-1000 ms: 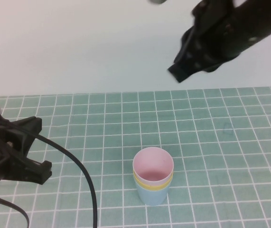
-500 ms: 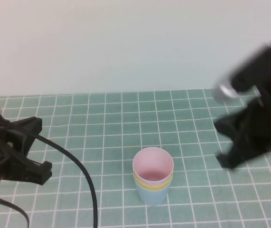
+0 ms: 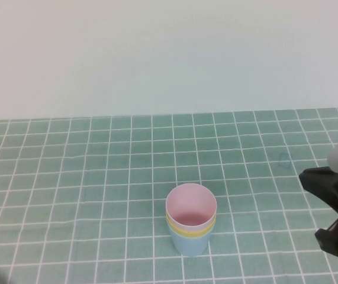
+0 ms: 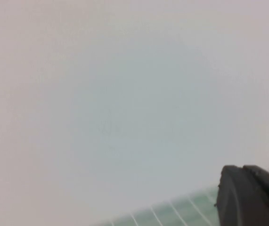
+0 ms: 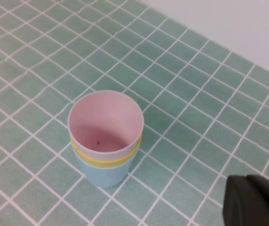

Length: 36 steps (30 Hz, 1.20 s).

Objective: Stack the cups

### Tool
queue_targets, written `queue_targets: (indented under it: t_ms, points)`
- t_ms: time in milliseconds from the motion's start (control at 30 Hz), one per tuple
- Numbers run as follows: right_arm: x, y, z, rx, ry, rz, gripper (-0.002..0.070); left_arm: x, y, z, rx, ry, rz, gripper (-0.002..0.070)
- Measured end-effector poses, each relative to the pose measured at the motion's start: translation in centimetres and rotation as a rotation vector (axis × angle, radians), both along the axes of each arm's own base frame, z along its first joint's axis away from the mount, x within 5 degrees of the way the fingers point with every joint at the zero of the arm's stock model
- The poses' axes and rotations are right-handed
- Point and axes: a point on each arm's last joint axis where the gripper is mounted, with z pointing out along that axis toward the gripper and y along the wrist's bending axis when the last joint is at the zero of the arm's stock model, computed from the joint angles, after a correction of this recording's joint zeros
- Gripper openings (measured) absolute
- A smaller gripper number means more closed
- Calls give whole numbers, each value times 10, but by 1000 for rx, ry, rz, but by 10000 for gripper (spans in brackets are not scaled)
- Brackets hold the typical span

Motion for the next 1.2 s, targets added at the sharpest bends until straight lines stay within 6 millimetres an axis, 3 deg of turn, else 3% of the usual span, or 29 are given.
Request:
queue_targets:
  t_ms: [167, 300, 467, 567, 733, 933, 1100, 1200]
  points:
    - [3, -3, 3, -79, -68, 20, 1, -38, 28, 15, -70, -174, 153, -1]
    - [-1, -12, 11, -69, -93, -18, 1, -56, 39, 18, -83, -255, 282, -1]
    - [-10, -54, 32, 86, -139, -243, 1, -63, 42, 20, -83, -287, 344, -1]
    - [-23, -81, 31, 229, -131, -428, 1, -63, 42, 19, -82, -287, 348, -1]
    - [-55, -115, 2, 324, -156, -638, 1, -63, 42, 19, -82, -287, 348, -1]
    - [-81, -129, -55, 339, -183, -739, 0, -60, 44, 12, -98, -199, 368, -1]
    - [-95, -132, -89, 355, -224, -755, 0, -55, 41, -18, -166, -72, 335, -1]
    - [-99, -131, -102, 385, -284, -732, 0, -54, 38, -46, -190, -46, 303, -1]
